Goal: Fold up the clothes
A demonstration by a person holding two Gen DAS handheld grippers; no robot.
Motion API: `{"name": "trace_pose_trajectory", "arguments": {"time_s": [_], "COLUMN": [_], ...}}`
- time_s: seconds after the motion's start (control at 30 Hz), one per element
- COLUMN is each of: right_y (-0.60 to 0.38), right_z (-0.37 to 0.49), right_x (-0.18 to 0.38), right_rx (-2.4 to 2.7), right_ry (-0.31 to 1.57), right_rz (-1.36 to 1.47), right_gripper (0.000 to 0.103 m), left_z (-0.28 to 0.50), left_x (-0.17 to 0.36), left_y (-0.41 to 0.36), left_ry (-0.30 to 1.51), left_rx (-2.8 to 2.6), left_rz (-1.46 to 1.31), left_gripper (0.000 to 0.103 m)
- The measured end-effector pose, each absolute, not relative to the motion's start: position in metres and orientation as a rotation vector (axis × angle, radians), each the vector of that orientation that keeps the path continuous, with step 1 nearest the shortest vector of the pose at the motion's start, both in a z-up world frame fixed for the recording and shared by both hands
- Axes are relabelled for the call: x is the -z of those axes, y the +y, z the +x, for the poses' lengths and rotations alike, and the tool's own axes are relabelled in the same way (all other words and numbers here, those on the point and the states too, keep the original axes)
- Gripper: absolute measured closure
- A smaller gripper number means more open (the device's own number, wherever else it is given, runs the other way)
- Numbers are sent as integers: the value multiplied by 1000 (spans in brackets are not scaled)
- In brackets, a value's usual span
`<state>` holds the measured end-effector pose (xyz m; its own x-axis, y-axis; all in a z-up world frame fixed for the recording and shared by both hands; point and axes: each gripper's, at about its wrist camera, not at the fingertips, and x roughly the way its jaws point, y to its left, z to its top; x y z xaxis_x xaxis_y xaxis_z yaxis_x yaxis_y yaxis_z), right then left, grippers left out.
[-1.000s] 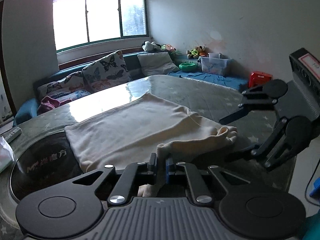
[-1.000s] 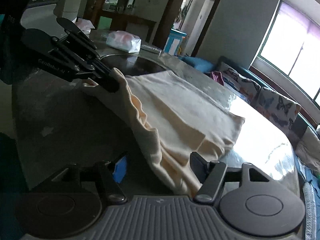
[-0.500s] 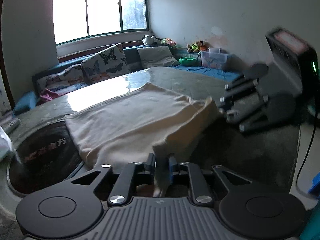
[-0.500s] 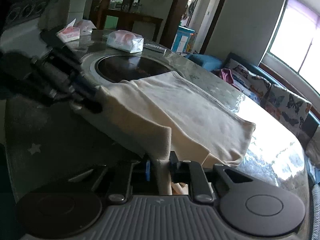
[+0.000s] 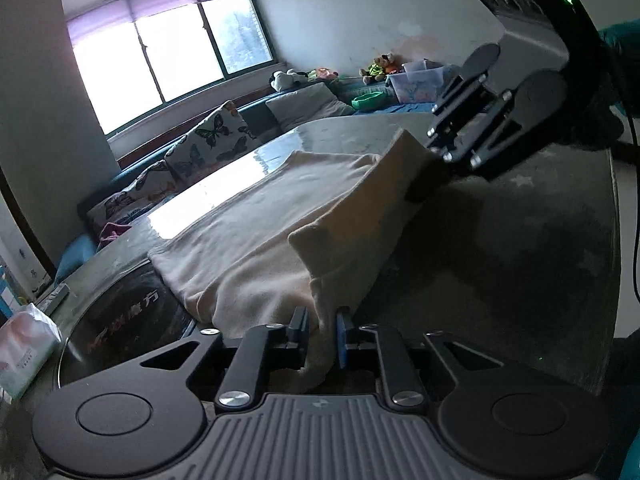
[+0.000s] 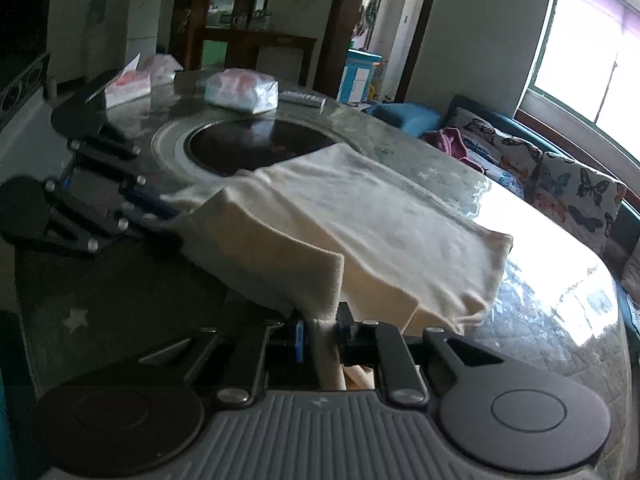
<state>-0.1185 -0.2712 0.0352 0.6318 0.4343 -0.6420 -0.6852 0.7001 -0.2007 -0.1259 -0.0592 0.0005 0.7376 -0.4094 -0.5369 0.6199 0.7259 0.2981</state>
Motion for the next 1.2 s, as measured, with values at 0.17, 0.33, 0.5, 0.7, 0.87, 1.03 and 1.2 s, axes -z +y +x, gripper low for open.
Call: {"name": "trace_pose_trajectory", "arguments": {"time_s": [0.17, 0.33, 0.5, 0.7, 0.87, 1.03, 1.2], "right_y": [-269, -272, -272, -275, -277, -278, -279], "right_z": [-124, -129, -148, -196, -235, -234, -229], "right_x": [-22, -32, -51, -72, -86, -95, -105], "right_rx": [-673, -651, -655, -698, -733, -722, -706], "right_ry": [595, 573, 522, 510, 513, 513, 511], "right_rz": [-483, -439, -438, -444, -443, -442, -442], "right_gripper": [86, 92, 93, 93, 94, 94, 94], "left_z": [-124, -126, -141, -175, -211, -217, -197], "left_x": [-6, -21, -36, -56, -70, -71, -78], "left_y": [-55, -49, -41, -26, -14, -16, -19], "left_ry": [445, 423, 403, 395, 395, 410, 387], "left_rx": [575, 563, 562, 584, 602, 611, 596], "left_rz": [456, 401, 365, 324, 279, 274, 271], "left_gripper": [98, 98, 99, 99, 99, 99, 99]}}
